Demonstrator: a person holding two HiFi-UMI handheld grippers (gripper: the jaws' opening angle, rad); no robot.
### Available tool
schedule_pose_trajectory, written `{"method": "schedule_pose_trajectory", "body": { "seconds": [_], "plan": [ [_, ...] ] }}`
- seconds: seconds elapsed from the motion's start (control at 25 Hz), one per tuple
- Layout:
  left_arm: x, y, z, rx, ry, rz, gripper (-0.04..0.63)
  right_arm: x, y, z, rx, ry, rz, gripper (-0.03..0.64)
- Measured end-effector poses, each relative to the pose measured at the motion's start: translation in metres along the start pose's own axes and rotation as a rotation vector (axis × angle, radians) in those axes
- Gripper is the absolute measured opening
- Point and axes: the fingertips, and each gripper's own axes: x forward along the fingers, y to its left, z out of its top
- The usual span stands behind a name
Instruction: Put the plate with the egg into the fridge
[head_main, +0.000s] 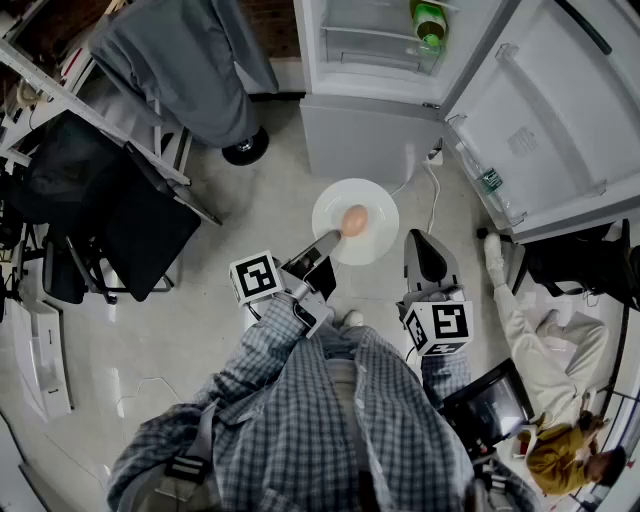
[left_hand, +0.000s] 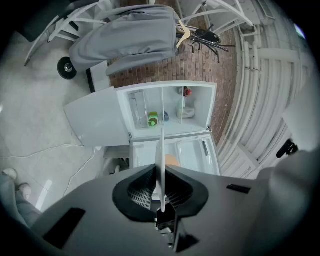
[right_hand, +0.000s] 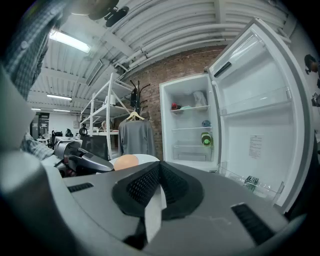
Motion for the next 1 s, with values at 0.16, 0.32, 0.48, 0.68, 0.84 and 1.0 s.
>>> {"method": "schedule_pose_trajectory", "body": {
  "seconds": [0.16, 0.32, 0.48, 0.68, 0.84, 1.0],
  "plan": [
    [0.003, 0.000, -0.001, 0.009, 0.008, 0.000, 0.029, 0.001, 0.000, 0.000, -0.008, 0.004, 0.003, 0.006],
    [0.006, 0.000, -0.005, 0.006, 0.017, -0.001, 0.029, 0.001, -0.002, 0.000, -0.009, 0.007, 0.007, 0.006],
    [0.007, 0.000, -0.006, 0.010, 0.021, 0.001, 0.029, 0.001, -0.002, 0.000, -0.006, 0.005, 0.007, 0.006],
    [0.010, 0.000, -0.009, 0.011, 0.014, 0.005, 0.029, -0.002, -0.008, 0.000, 0.014, -0.002, 0.009, 0.006],
    [0.013, -0.003, -0.011, 0.021, 0.004, 0.002, 0.029, -0.004, -0.016, 0.001, 0.016, -0.004, 0.008, 0.006],
    [0.014, -0.007, -0.014, 0.020, -0.018, -0.007, 0.029, -0.008, -0.022, 0.001, 0.014, -0.002, 0.019, 0.006]
  ]
}}
